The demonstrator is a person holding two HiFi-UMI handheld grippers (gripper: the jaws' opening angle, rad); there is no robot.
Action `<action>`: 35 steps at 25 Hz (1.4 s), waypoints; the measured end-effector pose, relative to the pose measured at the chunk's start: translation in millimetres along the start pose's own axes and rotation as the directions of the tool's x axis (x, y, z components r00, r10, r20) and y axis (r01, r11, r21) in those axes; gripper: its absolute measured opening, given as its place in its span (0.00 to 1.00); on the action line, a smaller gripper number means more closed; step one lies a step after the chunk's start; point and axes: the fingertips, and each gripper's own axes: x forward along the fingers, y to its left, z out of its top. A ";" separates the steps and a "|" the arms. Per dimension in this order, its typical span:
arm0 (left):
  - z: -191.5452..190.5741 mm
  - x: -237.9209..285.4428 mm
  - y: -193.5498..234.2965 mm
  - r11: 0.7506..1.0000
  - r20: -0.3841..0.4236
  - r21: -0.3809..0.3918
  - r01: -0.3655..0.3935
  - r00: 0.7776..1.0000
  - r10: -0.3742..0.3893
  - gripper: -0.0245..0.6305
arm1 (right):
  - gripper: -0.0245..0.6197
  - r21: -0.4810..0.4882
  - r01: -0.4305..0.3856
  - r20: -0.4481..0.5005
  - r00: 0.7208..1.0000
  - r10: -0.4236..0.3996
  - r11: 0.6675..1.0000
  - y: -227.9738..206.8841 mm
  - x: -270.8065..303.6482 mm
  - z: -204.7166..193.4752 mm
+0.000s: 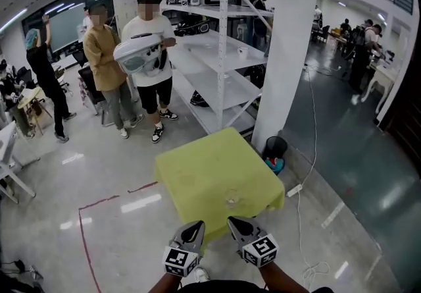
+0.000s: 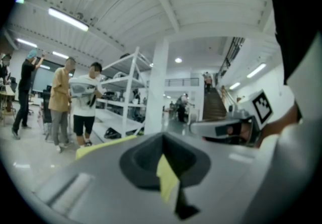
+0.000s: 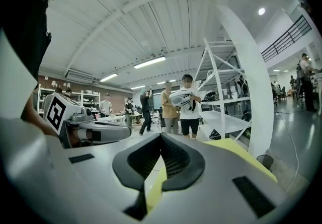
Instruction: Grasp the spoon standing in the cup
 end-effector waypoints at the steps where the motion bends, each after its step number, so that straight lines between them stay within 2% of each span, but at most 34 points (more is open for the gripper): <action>1: 3.0 0.7 6.0 1.000 0.004 -0.005 0.003 1.000 -0.003 0.04 | 0.05 -0.001 0.004 -0.004 1.000 -0.004 1.000 1.0 6.6 0.7; 6: 9.5 1.2 30.6 1.000 -0.026 0.016 0.017 1.000 -0.017 0.04 | 0.05 -0.001 0.018 -0.007 1.000 -0.018 1.000 5.5 30.7 4.0; 12: 7.2 12.4 44.9 0.999 0.015 0.009 0.043 0.999 -0.043 0.04 | 0.05 -0.015 0.028 -0.026 0.999 -0.029 0.999 6.0 40.5 2.8; 15: 9.8 18.6 44.9 0.999 -0.005 0.002 0.046 0.999 -0.046 0.04 | 0.05 -0.014 0.045 -0.035 0.998 -0.046 0.999 -4.9 41.9 2.8; 21: 2.6 47.4 42.4 0.999 -0.017 -0.012 0.039 0.999 -0.039 0.04 | 0.05 -0.038 0.047 -0.047 0.998 -0.049 0.998 -38.8 46.8 -0.3; 35: 14.7 140.5 35.2 1.000 -0.018 -0.001 -0.017 1.000 0.017 0.04 | 0.05 -0.004 0.018 -0.044 0.999 -0.019 1.000 -131.7 50.3 0.8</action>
